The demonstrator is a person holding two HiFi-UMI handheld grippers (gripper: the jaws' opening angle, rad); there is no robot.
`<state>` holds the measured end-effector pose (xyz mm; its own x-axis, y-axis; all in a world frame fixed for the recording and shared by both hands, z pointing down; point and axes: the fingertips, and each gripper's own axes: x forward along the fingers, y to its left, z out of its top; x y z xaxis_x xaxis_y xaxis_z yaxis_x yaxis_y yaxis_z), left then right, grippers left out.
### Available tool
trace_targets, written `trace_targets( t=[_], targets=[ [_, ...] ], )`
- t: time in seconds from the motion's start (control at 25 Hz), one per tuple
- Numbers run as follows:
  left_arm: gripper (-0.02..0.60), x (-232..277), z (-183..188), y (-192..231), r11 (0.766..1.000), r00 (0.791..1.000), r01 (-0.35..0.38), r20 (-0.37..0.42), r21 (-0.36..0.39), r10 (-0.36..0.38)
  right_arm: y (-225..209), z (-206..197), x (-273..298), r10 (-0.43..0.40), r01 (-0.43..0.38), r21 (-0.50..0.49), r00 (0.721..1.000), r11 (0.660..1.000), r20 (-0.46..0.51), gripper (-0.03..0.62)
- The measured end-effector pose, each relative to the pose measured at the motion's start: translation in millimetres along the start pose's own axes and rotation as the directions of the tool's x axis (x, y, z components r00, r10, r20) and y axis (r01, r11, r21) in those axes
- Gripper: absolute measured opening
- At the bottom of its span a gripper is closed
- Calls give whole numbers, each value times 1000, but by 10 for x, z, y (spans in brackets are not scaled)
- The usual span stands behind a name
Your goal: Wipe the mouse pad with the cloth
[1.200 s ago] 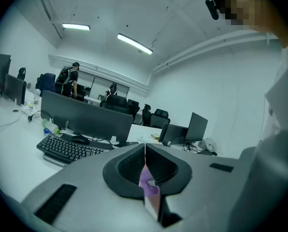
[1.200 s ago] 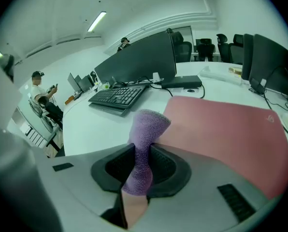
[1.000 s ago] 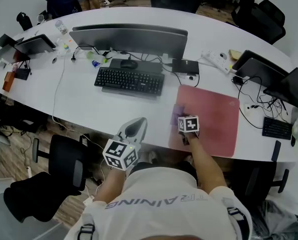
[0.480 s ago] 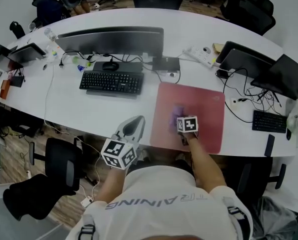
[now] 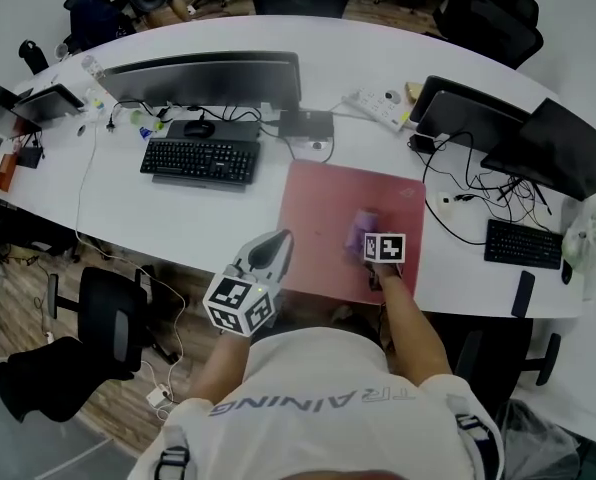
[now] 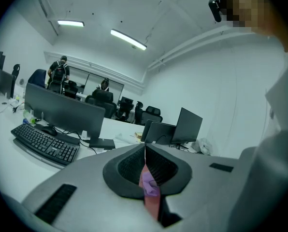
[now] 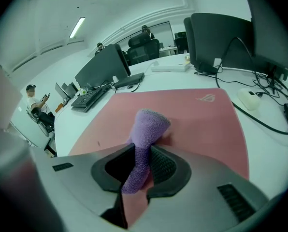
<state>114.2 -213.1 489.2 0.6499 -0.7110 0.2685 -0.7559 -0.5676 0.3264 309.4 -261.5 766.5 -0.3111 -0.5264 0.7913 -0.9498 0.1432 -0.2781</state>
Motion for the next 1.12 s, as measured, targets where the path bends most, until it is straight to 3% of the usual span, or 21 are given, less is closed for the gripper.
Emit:
trace_targets(
  t=[0.44, 0.72, 0.88, 1.12],
  targets=[
    [32, 162, -214, -500, 999, 999, -39, 6, -8, 39, -1092, -271, -561, -73, 73, 98, 997, 993, -5, 98],
    [32, 72, -279, -600, 998, 998, -56, -6, 1, 56, -1589, -468, -863, -133, 128, 174, 991, 976, 15, 98],
    [32, 43, -308, -602, 999, 999, -44, -15, 6, 44, -1671, -499, -1034, -166, 157, 179, 985, 971, 37, 98],
    [32, -5, -240, -519, 1000, 1000, 0, -8, 16, 0, -1206, -134, -1568, -147, 116, 149, 965, 982, 217, 97]
  ],
)
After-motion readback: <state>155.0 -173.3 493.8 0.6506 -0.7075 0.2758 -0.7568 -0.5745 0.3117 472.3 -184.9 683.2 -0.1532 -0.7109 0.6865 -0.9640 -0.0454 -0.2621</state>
